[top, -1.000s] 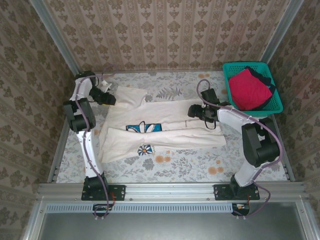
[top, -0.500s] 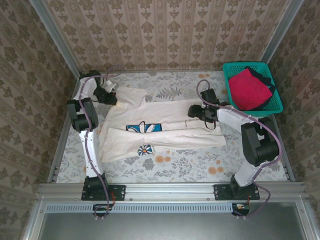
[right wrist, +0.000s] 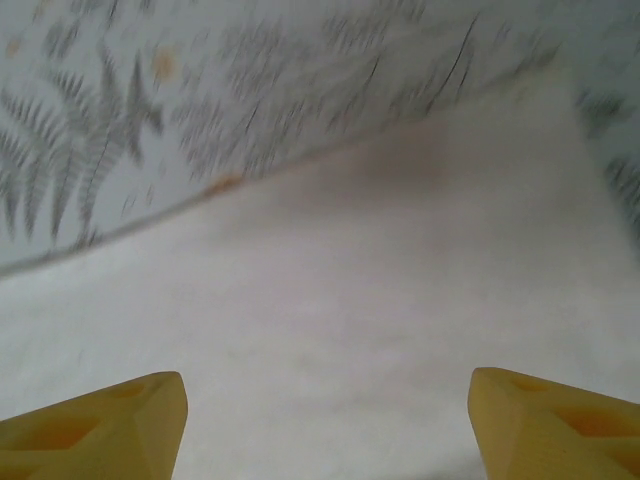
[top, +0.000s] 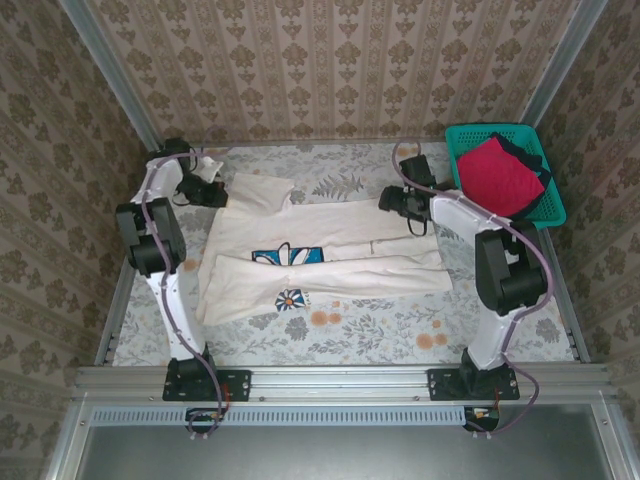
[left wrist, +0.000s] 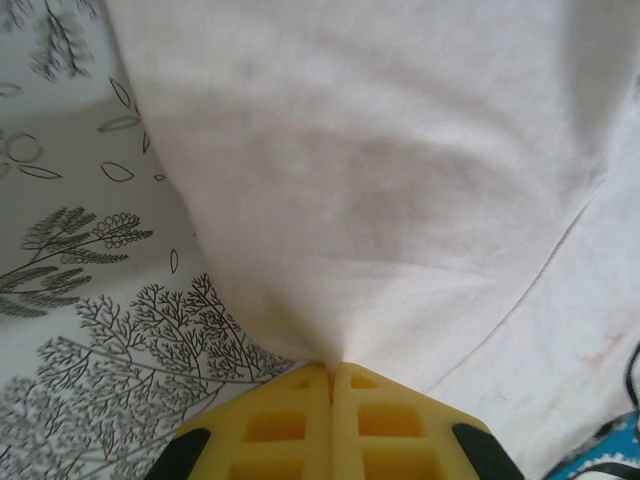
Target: Fold and stack the t-shirts
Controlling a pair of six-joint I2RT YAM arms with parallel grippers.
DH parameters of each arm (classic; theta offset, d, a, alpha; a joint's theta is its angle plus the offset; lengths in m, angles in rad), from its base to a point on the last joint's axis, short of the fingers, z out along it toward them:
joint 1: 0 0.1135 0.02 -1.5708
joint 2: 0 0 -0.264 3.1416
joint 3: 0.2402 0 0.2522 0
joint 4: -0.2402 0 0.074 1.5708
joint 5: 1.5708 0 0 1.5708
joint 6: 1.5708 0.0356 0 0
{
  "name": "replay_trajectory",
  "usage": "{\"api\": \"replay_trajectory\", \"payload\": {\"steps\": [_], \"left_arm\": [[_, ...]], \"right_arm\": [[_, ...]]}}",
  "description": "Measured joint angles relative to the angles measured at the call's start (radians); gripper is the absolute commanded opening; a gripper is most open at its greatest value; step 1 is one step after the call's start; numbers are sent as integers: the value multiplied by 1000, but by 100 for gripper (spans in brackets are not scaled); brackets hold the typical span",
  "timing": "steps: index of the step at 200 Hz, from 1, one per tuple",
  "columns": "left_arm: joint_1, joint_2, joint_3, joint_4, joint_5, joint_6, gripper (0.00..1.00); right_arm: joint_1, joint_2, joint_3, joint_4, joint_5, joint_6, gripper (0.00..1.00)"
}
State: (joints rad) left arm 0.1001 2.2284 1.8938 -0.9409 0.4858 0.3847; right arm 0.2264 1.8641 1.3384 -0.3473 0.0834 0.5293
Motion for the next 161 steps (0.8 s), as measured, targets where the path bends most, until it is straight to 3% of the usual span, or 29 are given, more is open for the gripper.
{"api": "replay_trajectory", "payload": {"steps": [31,99,161], "left_arm": [[1,-67,-73,76,7,-36,0],[24,-74,-135,154,18,-79,0],[24,-73,-135,166,31,-79,0]], "right_arm": [[-47,142,190,-73,100,-5,56],[-122,375,454,-246,157,27,41],[-132,475,554,-323,150,47,39]]}}
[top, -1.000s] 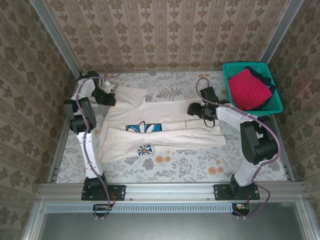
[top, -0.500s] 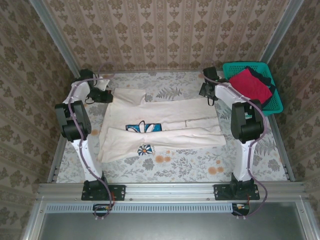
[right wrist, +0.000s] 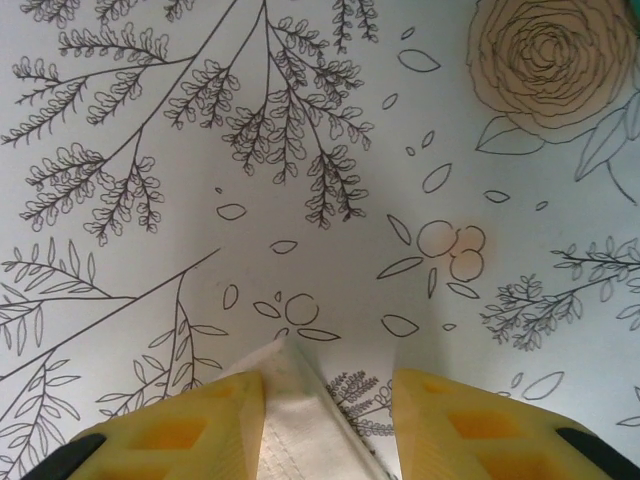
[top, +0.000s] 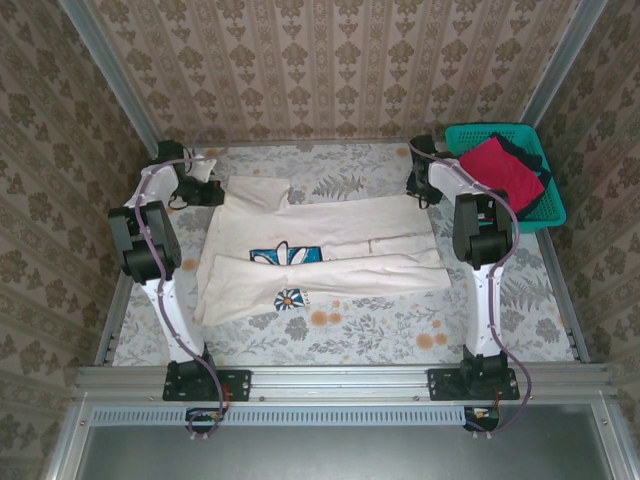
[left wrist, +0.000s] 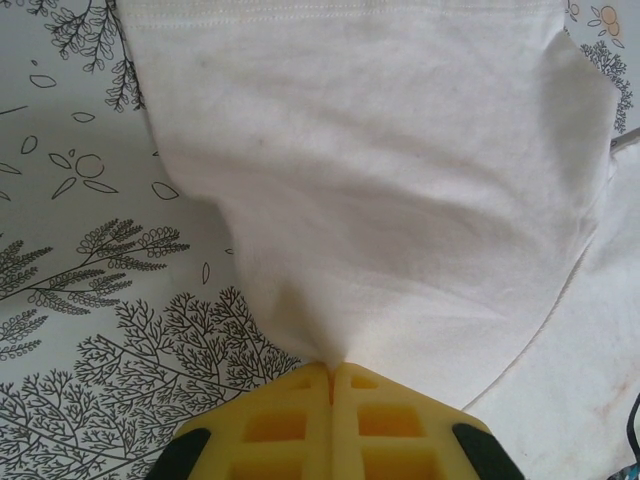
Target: Fold and stack the t-shirts
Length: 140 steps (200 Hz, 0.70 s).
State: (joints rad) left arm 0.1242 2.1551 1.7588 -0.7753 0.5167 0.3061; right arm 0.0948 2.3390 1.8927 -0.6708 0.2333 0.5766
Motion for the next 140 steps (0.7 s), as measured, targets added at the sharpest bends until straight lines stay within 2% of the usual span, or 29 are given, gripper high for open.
{"api": "replay_trajectory", "payload": {"steps": [64,76,130,140], "left_arm": [[0,0,-1,6,14,0,0],[0,0,-1,6,14,0,0],[0,0,-1,6,15,0,0],[0,0,-1,6,15,0,0]], "right_arm": [[3,49,98,-27,-5,-1,40],[5,66,111,-31,-6,-1,38],[8,76,127,-52,-8,-8,1],[8,76,131,-55,-8,-5,0]]}}
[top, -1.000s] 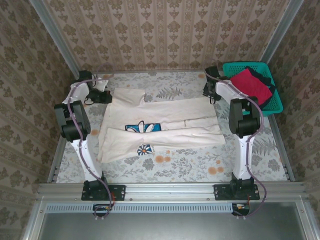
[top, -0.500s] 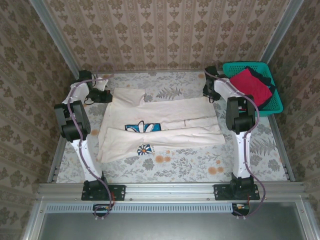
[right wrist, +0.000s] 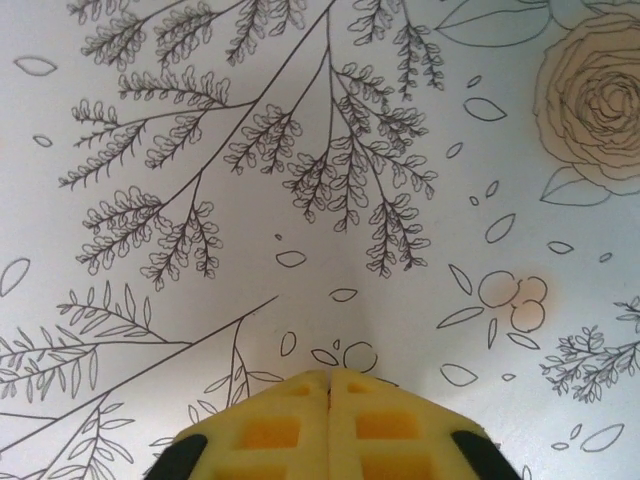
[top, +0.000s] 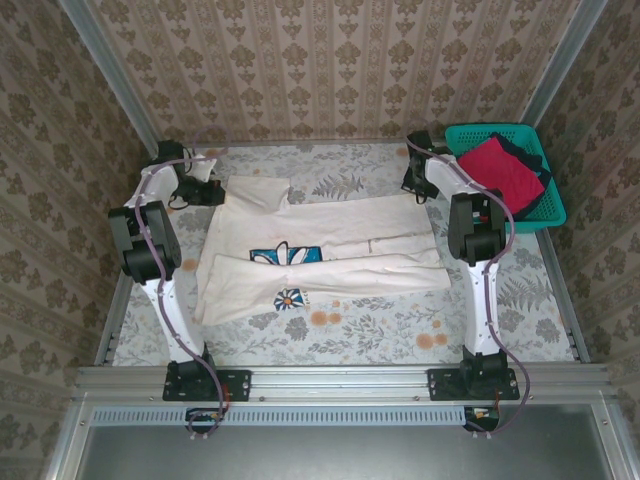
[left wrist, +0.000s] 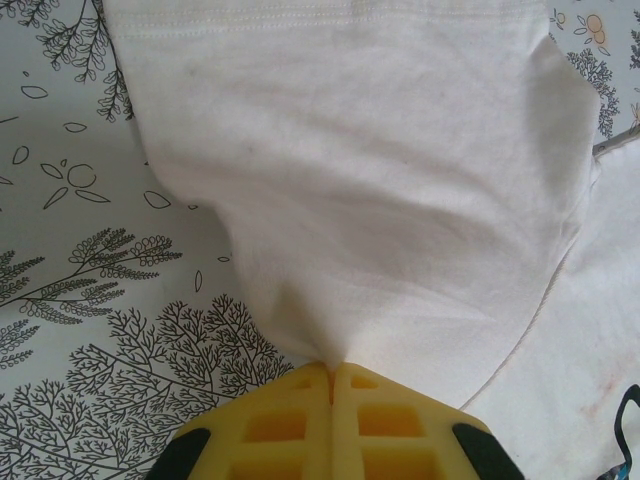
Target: Fold and stack the t-shirts
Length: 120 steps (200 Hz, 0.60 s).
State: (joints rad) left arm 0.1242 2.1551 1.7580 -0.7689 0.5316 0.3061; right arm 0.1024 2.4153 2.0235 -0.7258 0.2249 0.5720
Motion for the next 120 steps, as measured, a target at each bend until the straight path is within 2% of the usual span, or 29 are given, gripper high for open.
{"api": "replay_trajectory", "payload": {"steps": [63,120], "left_arm": [[0,-38,-66,67,33,-34,0],[0,-246,-211,169,72,-80,0]], "right_arm": [[1,-21,-32,23,-19,-51,0],[12,-249,-281,140,-54,-98,0]]}}
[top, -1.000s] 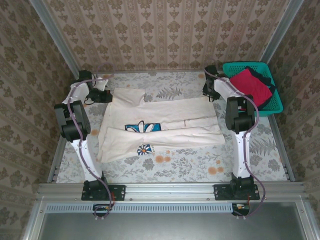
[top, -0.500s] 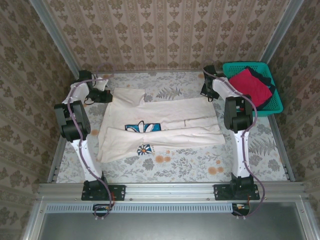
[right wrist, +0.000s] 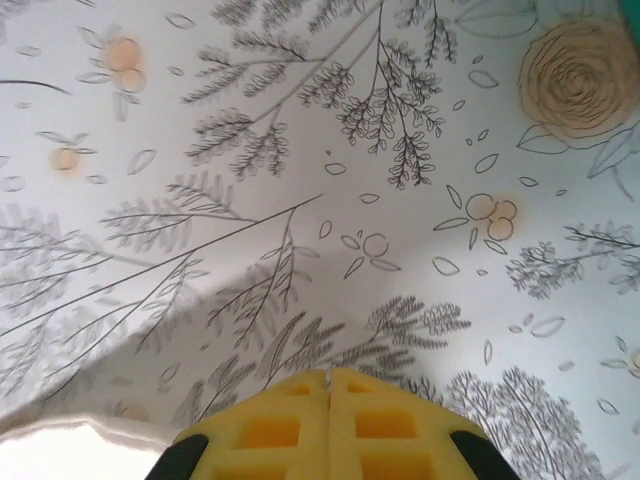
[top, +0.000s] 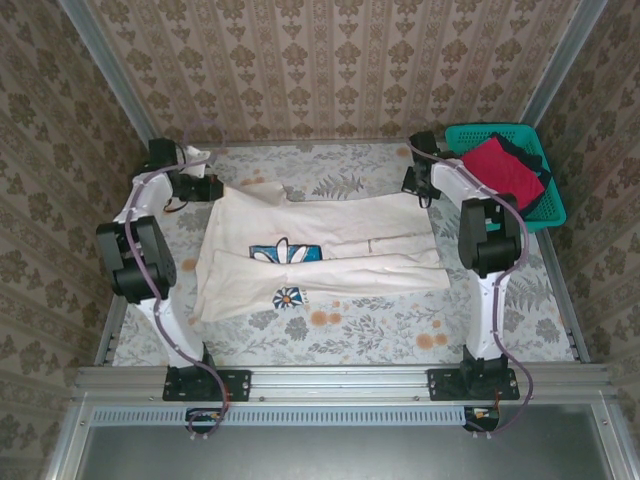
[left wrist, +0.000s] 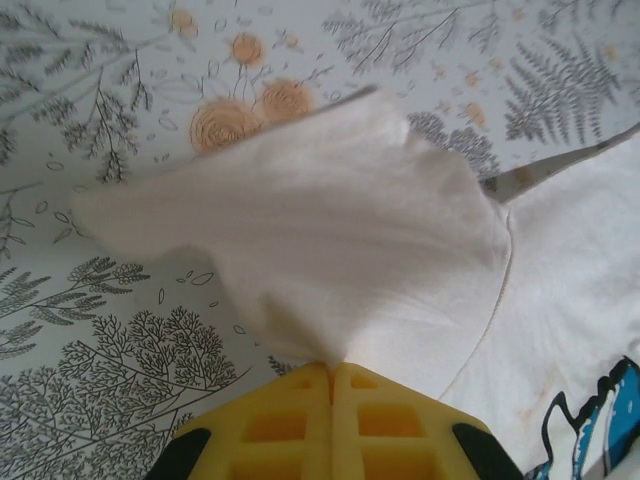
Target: Fold and stack the t-shirts
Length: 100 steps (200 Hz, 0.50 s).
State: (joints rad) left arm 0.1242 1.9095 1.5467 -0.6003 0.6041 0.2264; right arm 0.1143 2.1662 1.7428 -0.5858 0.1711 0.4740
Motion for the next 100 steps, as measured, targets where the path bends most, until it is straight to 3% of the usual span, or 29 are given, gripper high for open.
{"api": "replay_trajectory", "payload": {"steps": [100], "left_arm": [[-5,-298,-406,123,-19,-110,0]], "right_arm": [[2,-394,-400,130,-49,-38,0]]}}
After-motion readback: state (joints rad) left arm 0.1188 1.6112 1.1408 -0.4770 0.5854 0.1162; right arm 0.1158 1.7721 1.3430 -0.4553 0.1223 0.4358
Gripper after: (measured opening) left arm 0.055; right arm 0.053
